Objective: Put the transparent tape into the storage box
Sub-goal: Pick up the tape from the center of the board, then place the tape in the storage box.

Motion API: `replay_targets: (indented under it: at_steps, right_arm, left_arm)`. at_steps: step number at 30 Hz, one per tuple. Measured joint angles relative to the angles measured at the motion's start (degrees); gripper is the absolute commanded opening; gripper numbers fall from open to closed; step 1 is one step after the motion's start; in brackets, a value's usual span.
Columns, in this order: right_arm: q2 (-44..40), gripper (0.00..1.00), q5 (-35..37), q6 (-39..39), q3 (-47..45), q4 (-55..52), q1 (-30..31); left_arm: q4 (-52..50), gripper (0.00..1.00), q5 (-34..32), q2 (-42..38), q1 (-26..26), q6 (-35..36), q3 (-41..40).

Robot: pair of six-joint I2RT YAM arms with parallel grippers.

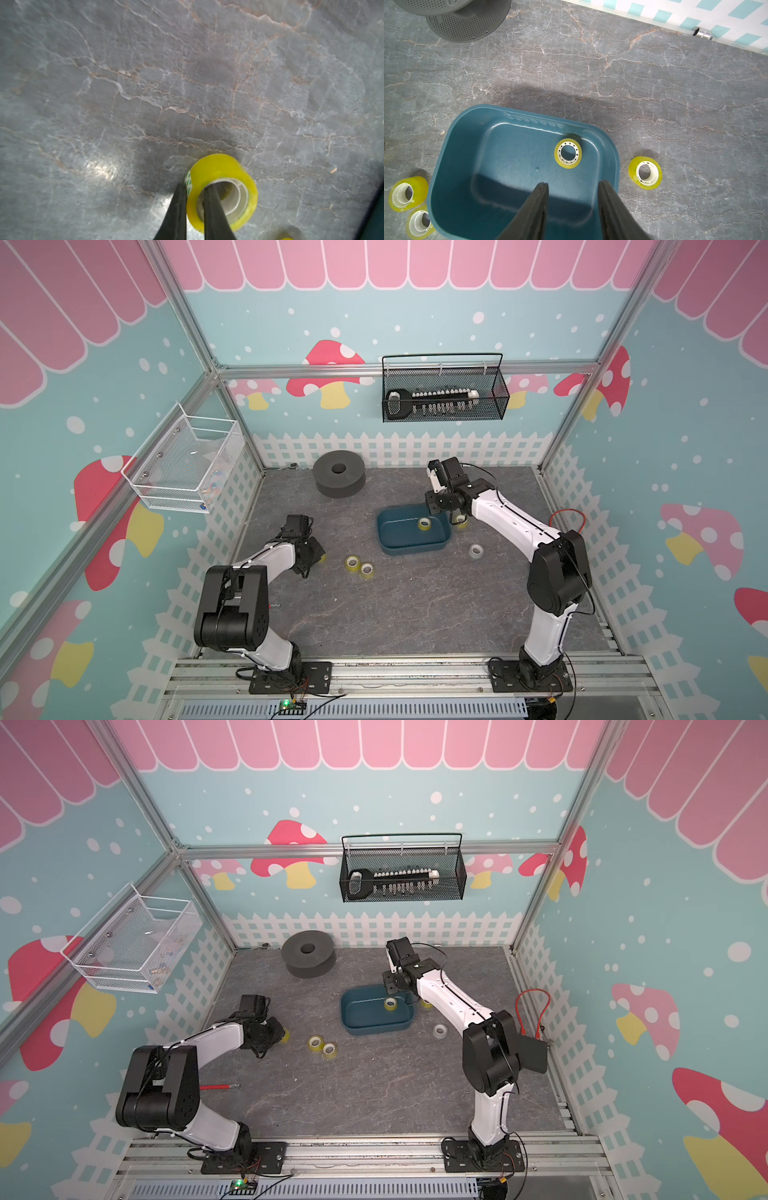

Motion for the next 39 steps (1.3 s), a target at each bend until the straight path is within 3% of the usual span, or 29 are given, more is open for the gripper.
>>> replay_targets:
  at_steps: [9, 19, 26, 39]
  right_arm:
    - [0.0, 0.45, -0.04, 0.15, -0.04, 0.26, -0.74]
    - [-0.42, 0.45, -0.42, 0.85, -0.04, 0.26, -2.71]
    - [-2.67, 0.51, -0.57, 1.46, -0.57, 0.61, -4.59]
    - [-5.75, 0.54, -2.89, 1.7, -5.6, 1.86, -11.37]
  left_arm:
    - [-1.92, 0.0, 0.63, -5.38, -1.7, 3.02, 4.52]
    - [-2.82, 0.0, -0.11, -5.53, -12.41, 9.38, 22.67]
    - [-2.97, 0.0, -0.44, 0.7, -21.81, 13.29, 34.45]
    - [-3.39, 0.0, 0.13, 15.45, -30.71, 16.24, 47.52]
